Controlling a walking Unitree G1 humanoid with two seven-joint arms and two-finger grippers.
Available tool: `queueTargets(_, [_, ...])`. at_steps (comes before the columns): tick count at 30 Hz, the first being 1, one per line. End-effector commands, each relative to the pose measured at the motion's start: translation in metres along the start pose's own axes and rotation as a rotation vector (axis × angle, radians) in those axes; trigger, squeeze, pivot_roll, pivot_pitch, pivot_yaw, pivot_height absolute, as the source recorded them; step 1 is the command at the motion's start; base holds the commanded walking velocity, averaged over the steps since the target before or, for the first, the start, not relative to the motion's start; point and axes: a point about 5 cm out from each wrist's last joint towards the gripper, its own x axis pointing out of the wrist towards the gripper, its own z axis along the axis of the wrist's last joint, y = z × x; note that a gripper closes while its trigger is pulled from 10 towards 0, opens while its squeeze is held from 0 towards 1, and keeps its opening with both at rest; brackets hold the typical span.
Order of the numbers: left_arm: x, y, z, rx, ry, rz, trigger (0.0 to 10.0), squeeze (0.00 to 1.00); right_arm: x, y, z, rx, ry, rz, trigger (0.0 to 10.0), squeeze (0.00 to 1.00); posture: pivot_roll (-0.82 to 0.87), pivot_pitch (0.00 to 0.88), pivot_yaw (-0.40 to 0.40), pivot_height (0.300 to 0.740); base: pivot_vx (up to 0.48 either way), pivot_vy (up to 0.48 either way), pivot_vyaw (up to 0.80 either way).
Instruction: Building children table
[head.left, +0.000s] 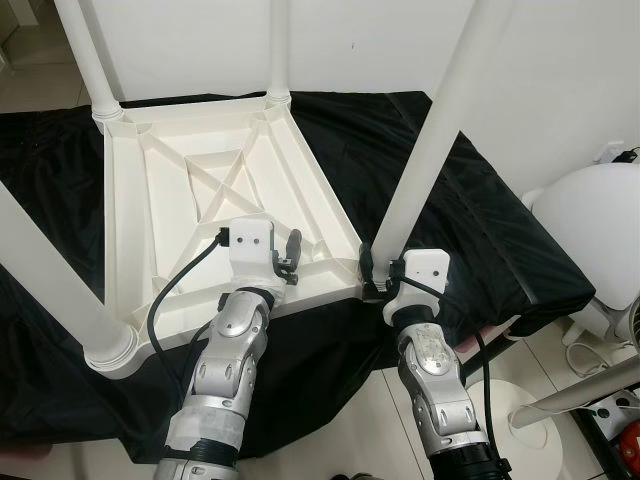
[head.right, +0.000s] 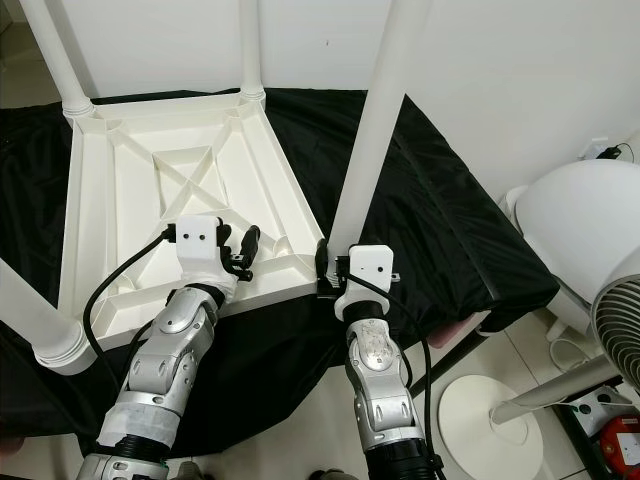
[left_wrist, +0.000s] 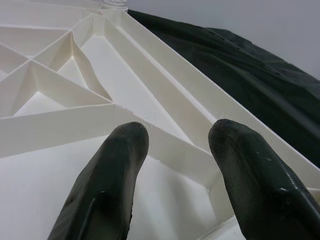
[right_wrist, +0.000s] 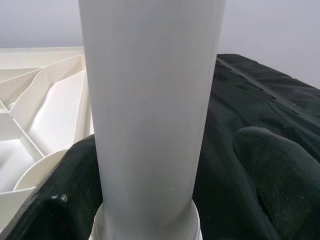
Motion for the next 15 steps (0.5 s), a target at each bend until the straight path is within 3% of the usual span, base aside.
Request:
queueTargets(1, [-0.0001, -0.0039, -0.0042, -0.006, 0.012, -0.008, 10.0, 0.0, -0.001, 0.0003, -0.0036, 0.008, 0.012, -0.014, 10.0, 0.0, -0.02, 0.084, -0.012, 0.74, 0.0, 0.0, 0.0])
queueTargets(15, [-0.0009, -0.0013, 0.0019, 0.025, -0.026, -0.001, 10.0, 0.0, 0.0021, 0.0019, -0.0008, 0.013, -0.005, 0.003, 10.0, 0.0, 0.0, 0.083, -0.024, 0.74, 0.0, 0.0, 0.0])
